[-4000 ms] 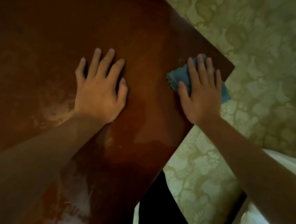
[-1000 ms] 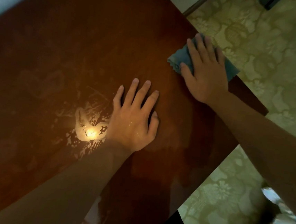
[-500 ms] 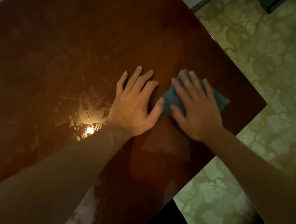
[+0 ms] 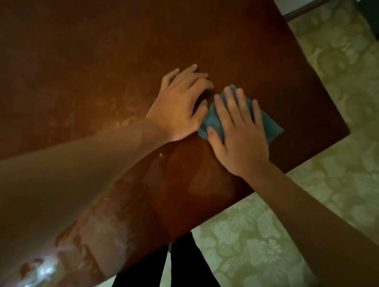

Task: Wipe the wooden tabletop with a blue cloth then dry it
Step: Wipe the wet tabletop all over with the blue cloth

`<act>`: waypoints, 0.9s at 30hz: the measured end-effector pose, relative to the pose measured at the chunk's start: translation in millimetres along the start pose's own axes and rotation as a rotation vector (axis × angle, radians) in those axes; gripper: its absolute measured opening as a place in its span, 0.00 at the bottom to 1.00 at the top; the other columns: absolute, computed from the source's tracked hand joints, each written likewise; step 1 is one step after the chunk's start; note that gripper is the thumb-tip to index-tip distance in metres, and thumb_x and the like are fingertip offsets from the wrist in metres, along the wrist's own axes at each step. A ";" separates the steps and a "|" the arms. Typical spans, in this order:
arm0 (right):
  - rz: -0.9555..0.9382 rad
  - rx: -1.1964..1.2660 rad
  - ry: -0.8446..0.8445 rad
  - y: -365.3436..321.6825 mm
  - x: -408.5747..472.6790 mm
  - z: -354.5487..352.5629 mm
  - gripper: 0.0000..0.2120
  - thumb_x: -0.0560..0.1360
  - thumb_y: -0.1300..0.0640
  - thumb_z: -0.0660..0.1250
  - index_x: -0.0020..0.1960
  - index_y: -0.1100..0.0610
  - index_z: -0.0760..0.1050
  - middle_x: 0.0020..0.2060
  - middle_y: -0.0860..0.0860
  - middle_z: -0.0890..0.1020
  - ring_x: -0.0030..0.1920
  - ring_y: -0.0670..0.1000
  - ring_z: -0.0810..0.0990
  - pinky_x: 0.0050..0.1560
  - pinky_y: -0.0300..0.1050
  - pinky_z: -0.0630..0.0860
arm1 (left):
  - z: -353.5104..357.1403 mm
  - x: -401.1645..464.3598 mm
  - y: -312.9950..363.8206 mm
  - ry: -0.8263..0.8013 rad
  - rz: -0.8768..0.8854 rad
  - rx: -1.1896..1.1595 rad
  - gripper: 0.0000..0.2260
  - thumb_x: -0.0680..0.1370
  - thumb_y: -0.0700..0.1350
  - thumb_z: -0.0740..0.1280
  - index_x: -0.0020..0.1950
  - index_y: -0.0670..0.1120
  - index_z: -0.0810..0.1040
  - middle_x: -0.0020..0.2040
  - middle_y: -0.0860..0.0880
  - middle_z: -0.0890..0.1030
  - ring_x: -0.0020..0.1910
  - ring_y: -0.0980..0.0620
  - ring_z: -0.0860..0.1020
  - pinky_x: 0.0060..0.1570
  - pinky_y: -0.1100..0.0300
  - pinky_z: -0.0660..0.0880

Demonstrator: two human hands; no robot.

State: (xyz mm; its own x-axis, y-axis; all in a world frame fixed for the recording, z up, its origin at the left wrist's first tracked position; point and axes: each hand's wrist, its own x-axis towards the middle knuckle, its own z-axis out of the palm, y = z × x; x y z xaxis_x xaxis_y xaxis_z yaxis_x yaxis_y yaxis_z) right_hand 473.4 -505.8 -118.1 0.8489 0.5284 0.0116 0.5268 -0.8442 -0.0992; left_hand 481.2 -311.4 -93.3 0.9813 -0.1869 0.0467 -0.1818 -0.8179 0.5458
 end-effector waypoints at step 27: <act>-0.810 0.019 -0.100 -275.0 -40.4 32.3 0.32 0.83 0.40 0.53 0.82 0.56 0.59 0.82 0.56 0.58 0.83 0.58 0.54 0.80 0.65 0.53 | -97.1 -419.0 -108.5 0.398 -0.684 0.199 0.15 0.78 0.42 0.65 0.63 0.43 0.79 0.70 0.44 0.75 0.74 0.44 0.69 0.72 0.42 0.59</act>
State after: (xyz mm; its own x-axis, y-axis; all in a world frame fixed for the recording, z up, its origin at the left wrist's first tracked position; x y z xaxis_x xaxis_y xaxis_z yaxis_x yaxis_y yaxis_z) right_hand 292.9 -292.2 -123.5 0.1965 0.9805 -0.0016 0.9739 -0.1954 -0.1152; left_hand 96.0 -91.5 -90.8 0.8215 0.5657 0.0714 0.4946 -0.7693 0.4044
